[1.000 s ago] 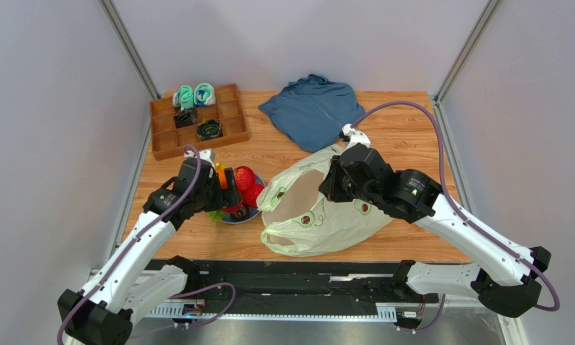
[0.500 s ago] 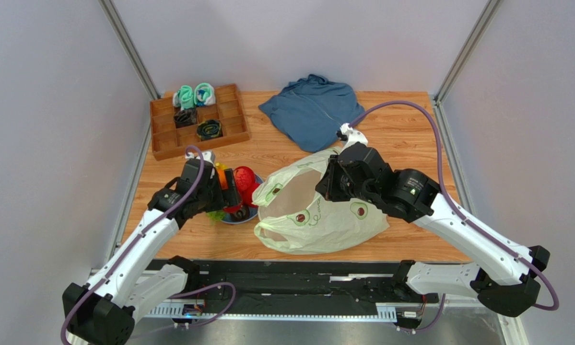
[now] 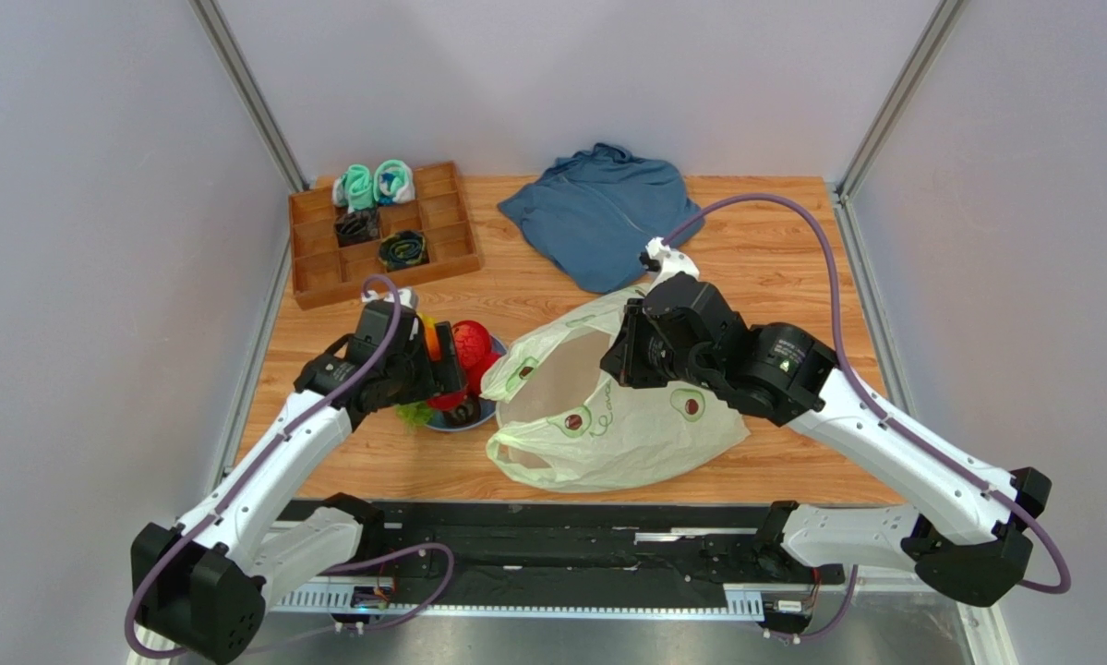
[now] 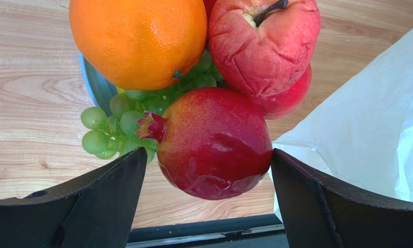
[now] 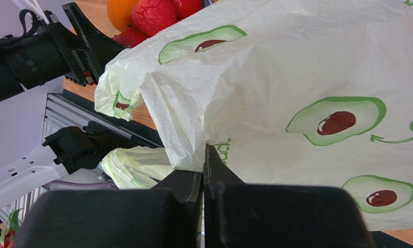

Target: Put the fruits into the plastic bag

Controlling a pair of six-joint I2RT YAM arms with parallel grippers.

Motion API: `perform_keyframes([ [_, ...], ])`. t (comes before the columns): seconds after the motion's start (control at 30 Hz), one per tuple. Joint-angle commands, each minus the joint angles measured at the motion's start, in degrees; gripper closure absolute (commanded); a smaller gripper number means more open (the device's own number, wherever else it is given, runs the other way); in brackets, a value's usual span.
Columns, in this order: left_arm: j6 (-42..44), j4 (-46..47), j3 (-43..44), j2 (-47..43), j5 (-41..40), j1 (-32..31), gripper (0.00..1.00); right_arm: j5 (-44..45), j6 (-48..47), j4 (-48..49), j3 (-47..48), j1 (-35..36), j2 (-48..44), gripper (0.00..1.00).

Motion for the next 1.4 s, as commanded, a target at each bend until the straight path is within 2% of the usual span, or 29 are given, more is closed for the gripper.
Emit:
perform_keyframes([
  [0.0, 0.31, 1.91, 0.66, 0.59, 0.02, 0.56, 0.03, -0.48, -0.27, 2.19, 0.62, -0.36, 0.42, 1.0],
  [0.37, 0.57, 2.17, 0.49, 1.56, 0.11, 0.56, 0.1, -0.83, -1.15, 2.28, 1.85, -0.36, 1.74, 1.0],
  [0.67, 0.31, 0.68, 0.49, -0.28, 0.29, 0.56, 0.31, -1.01, -1.59, 2.37, 2.38, -0.36, 2.62, 1.0],
  [0.9, -0.04, -0.73, 0.22, -4.15, 1.08, 0.56, 0.39, -0.92, -1.41, 2.37, 2.47, -0.36, 2.45, 1.0],
  [0.97, 0.22, -1.16, 0.13, -5.46, 1.51, 0.56, 0.44, -0.92, -1.5, 2.37, 2.38, -0.27, 2.45, 1.0],
  [1.13, 0.4, -3.97, -0.21, -8.8, 3.62, 0.56, 0.45, -0.92, -1.59, 2.46, 2.38, -0.36, 2.36, 1.0],
  [1.37, 3.12, -2.84, -2.15, -22.67, 7.91, 0.56, 0.43, -0.57, -1.5, 2.28, 2.2, -0.27, 2.36, 1.0],
])
